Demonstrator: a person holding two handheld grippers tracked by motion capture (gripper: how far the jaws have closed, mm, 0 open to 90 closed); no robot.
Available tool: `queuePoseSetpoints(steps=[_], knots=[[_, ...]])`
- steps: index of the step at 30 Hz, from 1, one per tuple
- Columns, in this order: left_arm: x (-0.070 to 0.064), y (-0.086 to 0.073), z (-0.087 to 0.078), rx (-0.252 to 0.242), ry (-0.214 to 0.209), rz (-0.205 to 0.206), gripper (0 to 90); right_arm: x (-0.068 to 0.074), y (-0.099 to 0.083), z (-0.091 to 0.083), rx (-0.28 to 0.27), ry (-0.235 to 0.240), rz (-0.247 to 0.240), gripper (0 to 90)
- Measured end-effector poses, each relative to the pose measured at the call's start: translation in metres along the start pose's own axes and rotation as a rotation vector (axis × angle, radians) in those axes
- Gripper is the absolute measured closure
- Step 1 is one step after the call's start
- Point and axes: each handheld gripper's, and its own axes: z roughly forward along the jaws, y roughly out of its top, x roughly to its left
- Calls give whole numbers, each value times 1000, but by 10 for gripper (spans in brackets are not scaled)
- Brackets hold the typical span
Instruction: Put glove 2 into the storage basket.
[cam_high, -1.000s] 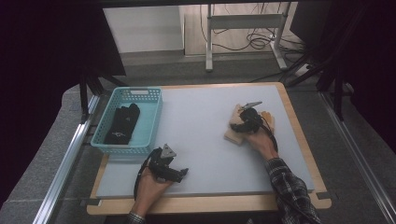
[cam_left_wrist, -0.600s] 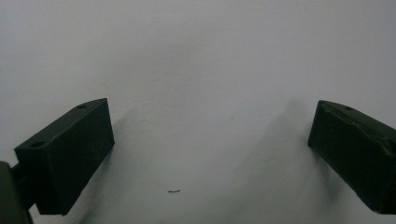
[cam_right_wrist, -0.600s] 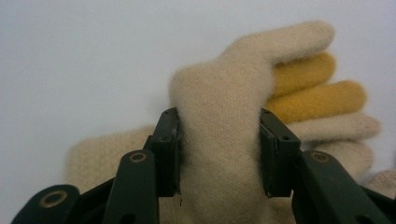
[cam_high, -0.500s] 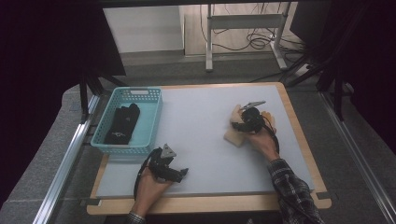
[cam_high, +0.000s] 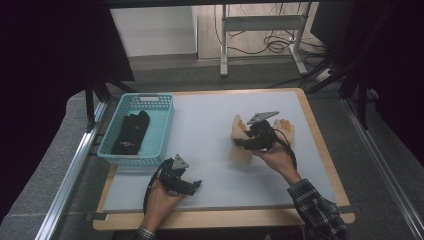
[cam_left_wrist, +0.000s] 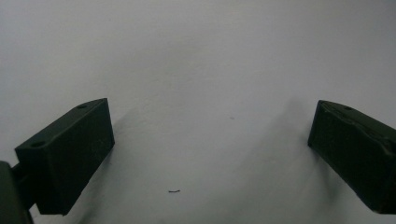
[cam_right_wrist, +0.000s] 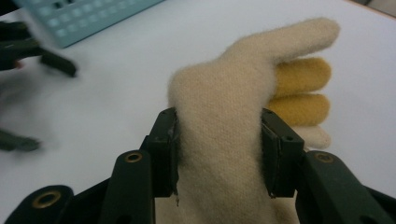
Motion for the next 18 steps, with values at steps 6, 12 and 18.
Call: queuePoseSetpoints(steps=[6, 12, 18], knots=[[0, 0, 0, 0, 0, 1, 5, 32, -10, 19, 43, 46, -70, 517], [0, 0, 0, 1, 1, 1, 5, 43, -28, 36, 65, 68, -31, 390], [0, 0, 0, 1, 0, 0, 6, 32, -25, 25, 22, 57, -4, 303]])
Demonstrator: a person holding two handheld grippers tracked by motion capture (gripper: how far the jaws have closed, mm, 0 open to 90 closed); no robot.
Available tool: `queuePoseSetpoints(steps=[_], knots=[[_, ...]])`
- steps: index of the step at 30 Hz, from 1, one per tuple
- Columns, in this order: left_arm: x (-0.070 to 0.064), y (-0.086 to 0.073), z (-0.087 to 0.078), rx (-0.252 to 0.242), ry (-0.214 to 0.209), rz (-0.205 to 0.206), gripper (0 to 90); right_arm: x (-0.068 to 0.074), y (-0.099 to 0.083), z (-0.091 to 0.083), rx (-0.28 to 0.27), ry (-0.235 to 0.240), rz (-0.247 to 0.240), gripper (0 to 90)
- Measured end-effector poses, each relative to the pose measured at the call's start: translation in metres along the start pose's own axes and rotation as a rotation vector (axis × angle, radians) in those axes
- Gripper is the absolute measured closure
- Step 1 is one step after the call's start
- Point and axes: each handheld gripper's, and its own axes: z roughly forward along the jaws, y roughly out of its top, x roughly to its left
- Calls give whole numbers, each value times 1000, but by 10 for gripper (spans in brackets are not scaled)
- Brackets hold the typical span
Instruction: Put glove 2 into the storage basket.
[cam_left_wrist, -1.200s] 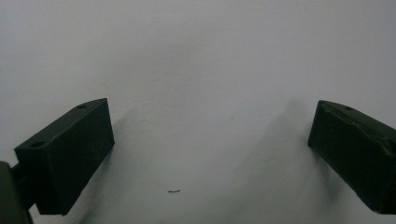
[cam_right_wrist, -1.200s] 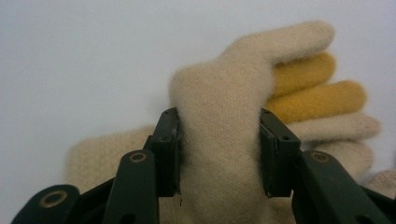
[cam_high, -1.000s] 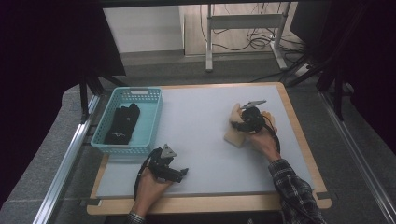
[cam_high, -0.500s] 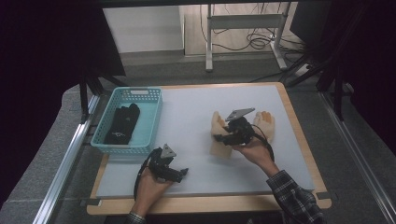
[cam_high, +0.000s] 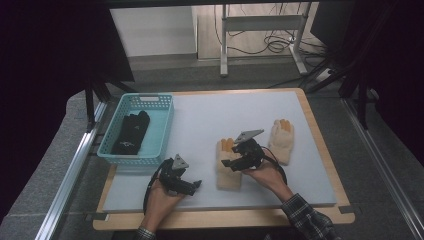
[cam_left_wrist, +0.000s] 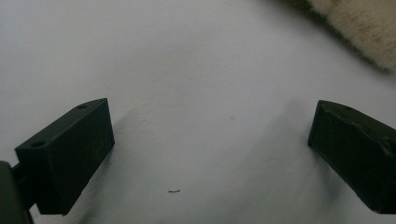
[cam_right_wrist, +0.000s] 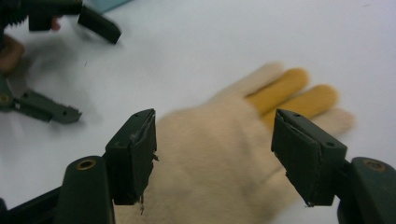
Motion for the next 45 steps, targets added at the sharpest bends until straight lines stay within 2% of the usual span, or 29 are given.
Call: queuePoseSetpoints(steps=[2, 3, 4, 8, 9, 13, 17, 18, 19, 23, 24, 25, 29, 33, 36, 40, 45], knots=[[0, 0, 0, 0, 0, 0, 5, -7, 0, -5, -11, -23, 17, 306], [0, 0, 0, 0, 0, 0, 5, -16, -1, -8, -11, -44, 29, 335], [0, 0, 0, 0, 0, 0, 5, -16, -1, -8, -11, -44, 29, 335], [0, 0, 0, 0, 0, -1, 5, -32, -9, -12, -8, -73, 57, 421], [0, 0, 0, 0, 0, -1, 5, -40, -13, -14, -9, -89, 69, 459], [0, 0, 0, 0, 0, -1, 6, -53, -19, -21, -14, -118, 86, 498], [0, 0, 0, 2, 0, 3, 5, -71, -25, -35, -27, -163, 113, 524], [0, 0, 0, 2, 0, 3, 6, -80, -28, -44, -31, -192, 127, 533], [0, 0, 0, 2, 0, 1, 6, -80, -28, -44, -31, -192, 127, 533], [0, 0, 0, 3, 0, 2, 6, -98, -35, -63, -43, -255, 162, 550], [0, 0, 0, 3, 0, 2, 6, -106, -40, -72, -50, -282, 182, 565], [0, 0, 0, 3, 0, 2, 5, -106, -40, -72, -50, -282, 182, 565], [0, 0, 0, 2, 0, 2, 5, -120, -54, -89, -47, -344, 215, 611], [0, 0, 0, 2, 0, 2, 6, -133, -70, -98, -36, -390, 259, 618], [0, 0, 0, 2, 0, 2, 6, -141, -82, -101, -36, -406, 298, 564], [0, 0, 0, 0, 0, -1, 6, -148, -95, -97, -36, -390, 340, 532], [0, 0, 0, 0, 0, 0, 6, -148, -102, -86, -8, -377, 346, 531]])
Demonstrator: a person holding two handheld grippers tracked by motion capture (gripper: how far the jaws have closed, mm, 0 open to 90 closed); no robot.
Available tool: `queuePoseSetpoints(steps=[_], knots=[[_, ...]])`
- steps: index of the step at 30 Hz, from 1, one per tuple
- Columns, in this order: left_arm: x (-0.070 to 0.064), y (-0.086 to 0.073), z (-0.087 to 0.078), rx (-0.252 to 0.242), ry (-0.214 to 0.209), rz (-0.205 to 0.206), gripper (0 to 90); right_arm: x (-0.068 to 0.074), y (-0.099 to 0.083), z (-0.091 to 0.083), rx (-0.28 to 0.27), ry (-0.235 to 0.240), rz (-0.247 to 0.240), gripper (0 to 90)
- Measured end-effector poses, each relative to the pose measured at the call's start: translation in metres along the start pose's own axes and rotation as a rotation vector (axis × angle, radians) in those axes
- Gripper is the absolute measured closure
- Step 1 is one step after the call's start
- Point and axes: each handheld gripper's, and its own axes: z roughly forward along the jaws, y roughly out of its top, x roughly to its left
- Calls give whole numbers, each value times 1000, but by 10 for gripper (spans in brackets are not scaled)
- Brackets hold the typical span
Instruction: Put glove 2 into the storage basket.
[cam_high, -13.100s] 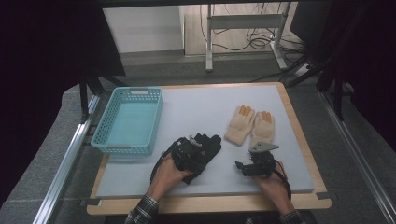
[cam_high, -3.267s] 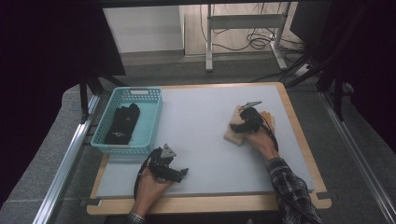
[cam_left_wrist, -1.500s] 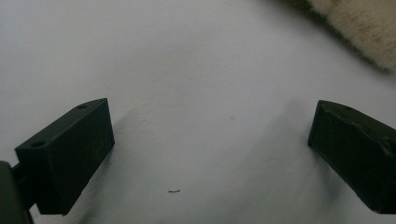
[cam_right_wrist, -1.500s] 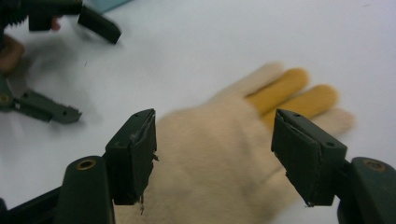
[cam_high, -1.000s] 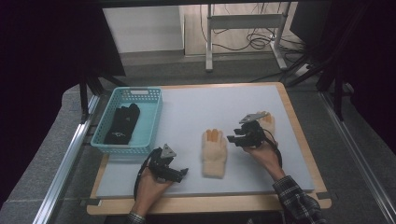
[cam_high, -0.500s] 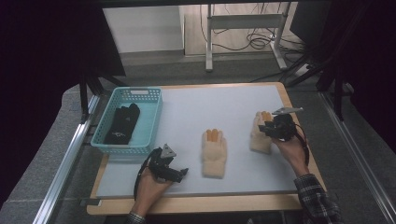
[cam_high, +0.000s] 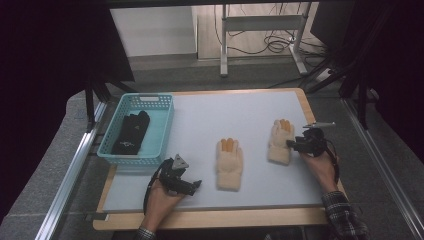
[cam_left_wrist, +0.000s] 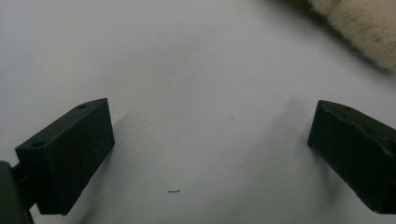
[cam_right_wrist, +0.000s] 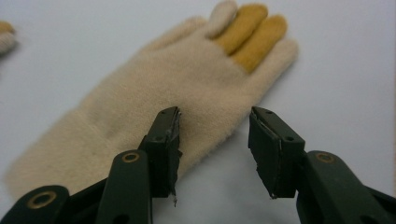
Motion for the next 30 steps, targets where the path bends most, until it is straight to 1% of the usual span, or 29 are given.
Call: queuePoseSetpoints(steps=[1, 2, 3, 4, 6, 7, 8, 9, 10, 11, 14, 15, 16, 19, 20, 21, 22, 23, 26, 30], knots=[[0, 0, 0, 0, 0, 0, 6, 1, -3, 3, 9, -1, 6, 577], [0, 0, 0, 0, 0, 0, 6, 1, -3, 3, 9, -1, 6, 577], [0, 0, 0, 0, 0, 0, 6, 1, -6, 3, -11, 0, 9, 657], [0, 0, 0, 0, 0, 0, 6, 1, -6, 3, -11, 0, 9, 657], [0, 0, 0, 0, 0, 0, 6, 1, -7, 3, -13, 26, 18, 771], [0, 0, 0, 0, 0, 0, 6, 4, -7, 4, -14, 49, 25, 852], [0, 0, 0, -2, 1, -2, 6, 6, -7, 4, -13, 37, 17, 861], [0, 0, 0, -2, 1, -2, 6, 6, -7, 4, -13, 37, 17, 861], [0, 0, 0, -1, 1, -1, 6, 10, -5, 4, -10, 13, -6, 868], [0, 0, 0, 0, 0, 0, 6, 10, -5, 4, -10, 13, -6, 868], [0, 0, 0, 0, 0, 0, 6, 14, -3, -1, -13, -6, -29, 872], [0, 0, 0, 0, 0, 0, 6, 15, 0, -7, -33, -2, -29, 873], [0, 0, 0, 0, 0, 0, 6, 15, 0, -7, -33, -2, -29, 873], [0, 0, 0, 0, 0, 0, 6, 18, 6, -18, -56, 3, -35, 873], [0, 0, 0, 0, 0, 0, 6, 20, 9, -21, -63, 7, -39, 874], [0, 0, 0, 0, 0, 0, 6, 25, 14, -27, -77, 14, -49, 874], [0, 0, 0, 0, 0, 0, 6, 25, 14, -27, -77, 14, -49, 874], [0, 0, 0, -2, 0, -3, 6, 28, 16, -29, -80, 19, -56, 873], [0, 0, 0, -3, 0, -4, 6, 38, 24, -32, -91, 28, -80, 873], [0, 0, 0, -1, 0, -2, 6, 52, 35, -32, -105, 45, -107, 871]])
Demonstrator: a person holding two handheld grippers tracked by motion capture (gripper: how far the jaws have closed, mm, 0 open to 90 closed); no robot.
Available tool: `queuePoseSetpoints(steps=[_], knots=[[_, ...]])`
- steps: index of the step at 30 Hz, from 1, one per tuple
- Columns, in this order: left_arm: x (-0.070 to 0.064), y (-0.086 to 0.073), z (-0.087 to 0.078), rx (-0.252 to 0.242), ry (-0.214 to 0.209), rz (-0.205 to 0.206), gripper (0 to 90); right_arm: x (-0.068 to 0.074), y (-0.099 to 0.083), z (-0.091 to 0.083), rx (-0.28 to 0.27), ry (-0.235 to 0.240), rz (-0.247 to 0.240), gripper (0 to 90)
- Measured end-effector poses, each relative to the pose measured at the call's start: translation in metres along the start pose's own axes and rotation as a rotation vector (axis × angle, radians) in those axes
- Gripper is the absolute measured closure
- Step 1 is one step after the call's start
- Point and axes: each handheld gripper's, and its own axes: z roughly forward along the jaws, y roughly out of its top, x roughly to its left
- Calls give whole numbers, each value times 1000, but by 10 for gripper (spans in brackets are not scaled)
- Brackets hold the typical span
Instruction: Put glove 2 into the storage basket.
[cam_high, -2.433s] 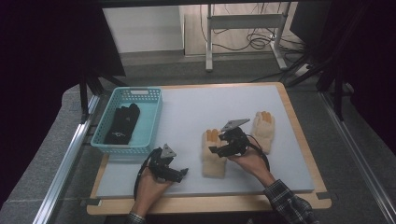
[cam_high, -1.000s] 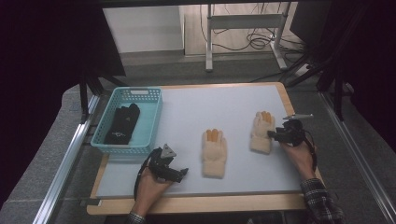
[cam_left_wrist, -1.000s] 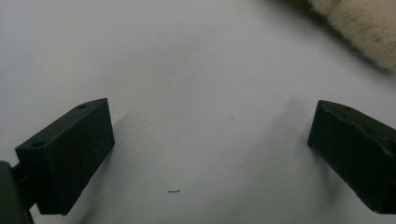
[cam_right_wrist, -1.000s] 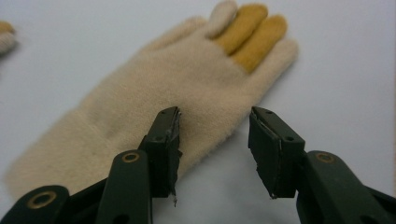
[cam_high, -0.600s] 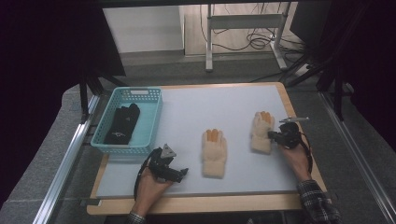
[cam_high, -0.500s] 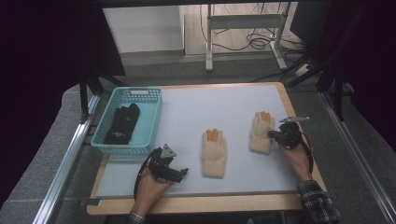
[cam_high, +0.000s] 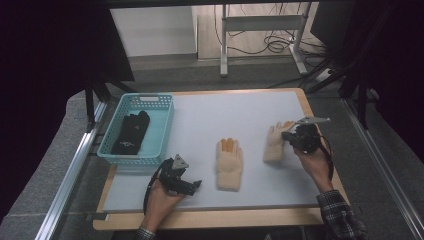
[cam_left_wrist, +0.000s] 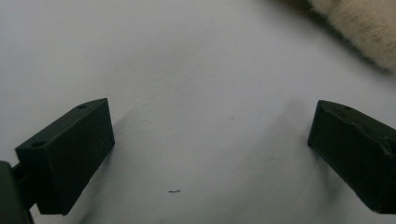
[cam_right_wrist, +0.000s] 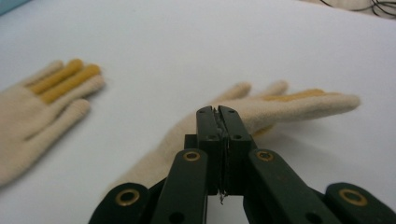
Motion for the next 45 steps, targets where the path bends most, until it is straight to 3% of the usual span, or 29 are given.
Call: queuePoseSetpoints(steps=[4, 10, 14, 17, 22, 27, 28, 34, 45], knots=[[0, 0, 0, 1, 0, 0, 6, 17, 14, 13, 6, 32, -29, 863], [0, 0, 0, 1, 0, 0, 6, 34, 24, 31, 12, 86, -33, 837], [0, 0, 0, 0, 0, 0, 6, 49, 32, 41, 1, 138, -37, 759], [0, 0, 0, 0, 0, 0, 6, 56, 37, 43, -3, 136, -63, 714], [0, 0, 0, 0, 0, 0, 6, 50, 33, 46, 20, 116, -70, 661], [0, 0, 0, 0, 0, 0, 6, 44, 21, 55, 44, 109, -89, 541], [0, 0, 0, 0, 0, 0, 6, 45, 17, 61, 53, 115, -110, 497], [0, 0, 0, -1, 0, 0, 6, 48, 8, 80, 73, 147, -193, 422], [0, 0, 0, 0, 0, 1, 6, 49, 3, 102, 93, 160, -244, 420]])
